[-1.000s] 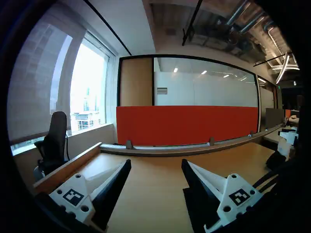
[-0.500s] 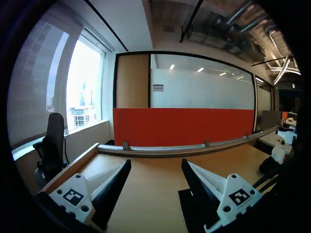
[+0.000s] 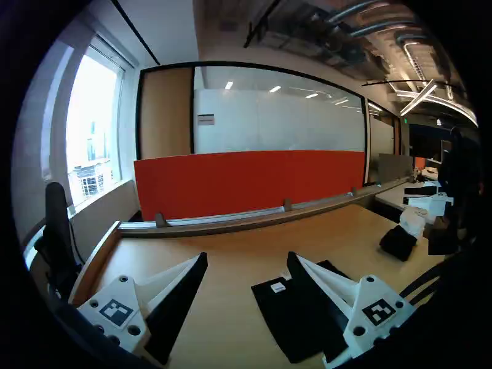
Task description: Fold towel
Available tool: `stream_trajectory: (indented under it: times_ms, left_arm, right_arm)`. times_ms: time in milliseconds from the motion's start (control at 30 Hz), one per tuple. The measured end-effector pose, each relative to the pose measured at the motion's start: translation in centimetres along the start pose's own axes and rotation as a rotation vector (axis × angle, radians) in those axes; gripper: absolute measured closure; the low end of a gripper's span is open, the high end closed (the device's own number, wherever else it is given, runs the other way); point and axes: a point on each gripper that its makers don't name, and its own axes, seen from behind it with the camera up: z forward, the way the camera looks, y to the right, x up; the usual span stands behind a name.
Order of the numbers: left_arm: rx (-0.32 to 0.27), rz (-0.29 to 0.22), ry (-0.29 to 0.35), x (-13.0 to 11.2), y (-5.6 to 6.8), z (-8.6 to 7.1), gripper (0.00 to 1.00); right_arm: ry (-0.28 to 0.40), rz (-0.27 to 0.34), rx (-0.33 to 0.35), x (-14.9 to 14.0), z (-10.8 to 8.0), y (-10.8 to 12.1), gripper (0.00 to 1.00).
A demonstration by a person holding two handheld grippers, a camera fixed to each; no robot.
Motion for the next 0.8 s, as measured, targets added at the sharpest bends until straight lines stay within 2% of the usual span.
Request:
stream_trajectory:
  times_ms: [167, 367, 567, 800]
  left_arm:
    - [-0.065, 0.035, -0.047, -1.2, 1.1, 0.1, 0.04]
    - [-0.136, 0.053, -0.115, -4.2, 2.7, 0.3, 0.04]
    - [-0.158, 0.071, -0.164, -7.2, 3.4, 0.7, 0.04]
    - [-0.182, 0.075, -0.221, -10.8, 4.5, 1.1, 0.04]
  right_arm:
    - [-0.062, -0.026, 0.084, -1.4, 0.2, -2.0, 0.00]
    - [-0.143, -0.078, 0.162, -4.2, 0.2, -3.4, 0.00]
    - [-0.204, -0.120, 0.212, -6.7, 0.3, -4.2, 0.00]
    - [-0.265, -0.135, 0.240, -9.9, 0.4, -4.5, 0.00]
